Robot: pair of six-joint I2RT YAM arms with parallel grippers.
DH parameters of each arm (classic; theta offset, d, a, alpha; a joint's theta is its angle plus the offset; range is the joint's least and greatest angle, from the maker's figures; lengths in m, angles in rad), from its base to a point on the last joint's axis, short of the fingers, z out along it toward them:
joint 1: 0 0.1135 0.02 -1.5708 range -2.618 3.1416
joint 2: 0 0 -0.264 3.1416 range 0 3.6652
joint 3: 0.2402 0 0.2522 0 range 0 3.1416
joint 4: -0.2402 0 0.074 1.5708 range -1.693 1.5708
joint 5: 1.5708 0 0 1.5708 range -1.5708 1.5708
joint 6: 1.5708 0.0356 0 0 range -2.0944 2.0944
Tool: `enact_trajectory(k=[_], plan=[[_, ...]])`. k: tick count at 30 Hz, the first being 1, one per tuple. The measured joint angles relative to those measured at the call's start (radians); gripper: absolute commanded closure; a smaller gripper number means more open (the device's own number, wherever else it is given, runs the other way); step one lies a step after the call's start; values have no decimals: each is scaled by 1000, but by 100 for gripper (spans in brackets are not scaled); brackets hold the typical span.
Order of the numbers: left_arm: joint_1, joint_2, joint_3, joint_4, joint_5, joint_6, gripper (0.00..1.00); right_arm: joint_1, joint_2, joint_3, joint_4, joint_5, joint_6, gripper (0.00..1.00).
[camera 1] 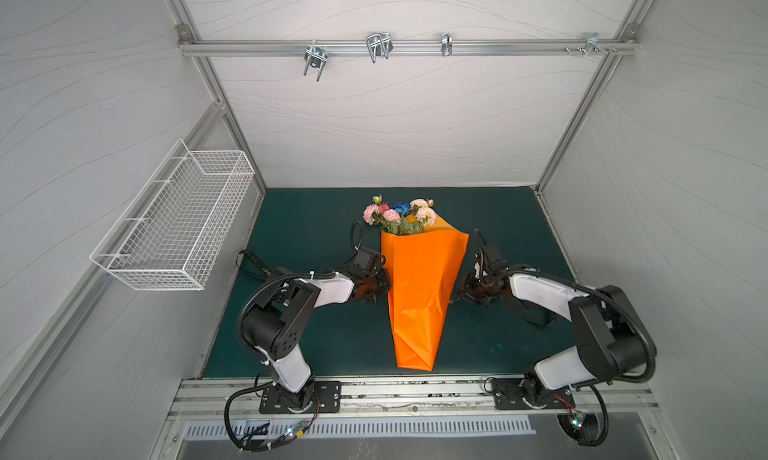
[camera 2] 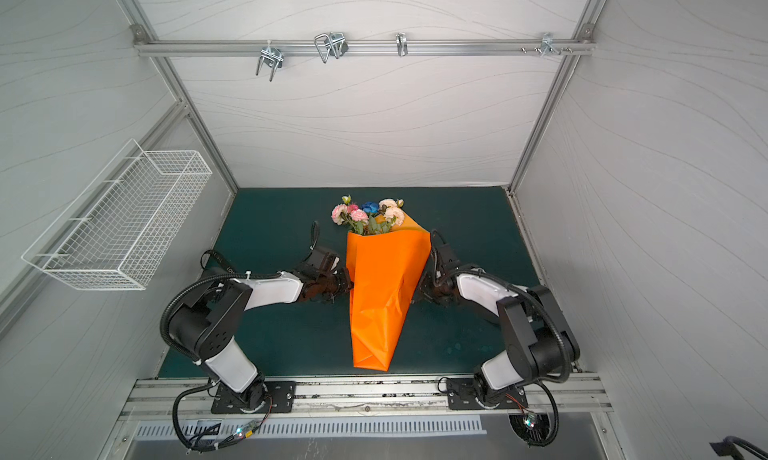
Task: Tie the bouquet of fake flowers
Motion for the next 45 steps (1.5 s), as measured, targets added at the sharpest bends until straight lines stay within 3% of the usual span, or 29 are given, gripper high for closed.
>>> enact_trajectory(k=[5,13,17,18,20,23,27,33,36,40,42,44,45], plan=[[2,81,87,30,-29,-35,100,-60,159,159,9,-23,-79,75],[58,100,118,22,-61,-47,100,-132,239,304,-73,-69,-196,45],[80,67,118,-30,-71,-30,68,-185,180,330,-189,-79,-274,44],[82,50,116,-47,-71,-22,58,-198,137,320,-221,-72,-287,43],[87,6,107,-74,-71,-8,47,-228,24,290,-282,-58,-304,42],[91,-80,84,-105,-70,7,39,-297,-173,245,-372,-22,-309,37],[101,-195,31,-128,-63,25,33,-396,-366,171,-462,89,-299,23],[180,-347,-19,-264,-104,93,2,-588,-434,3,-504,158,-264,10],[225,-399,-16,-329,-155,126,1,-646,-426,-70,-500,146,-242,7],[277,-406,-12,-380,-192,155,1,-647,-359,-105,-452,135,-234,12],[300,-406,-12,-398,-201,161,2,-647,-294,-105,-407,135,-234,27],[324,-406,-12,-407,-208,164,2,-647,-234,-105,-362,131,-222,32],[339,-406,-12,-410,-217,165,3,-647,-202,-105,-336,132,-217,42]])
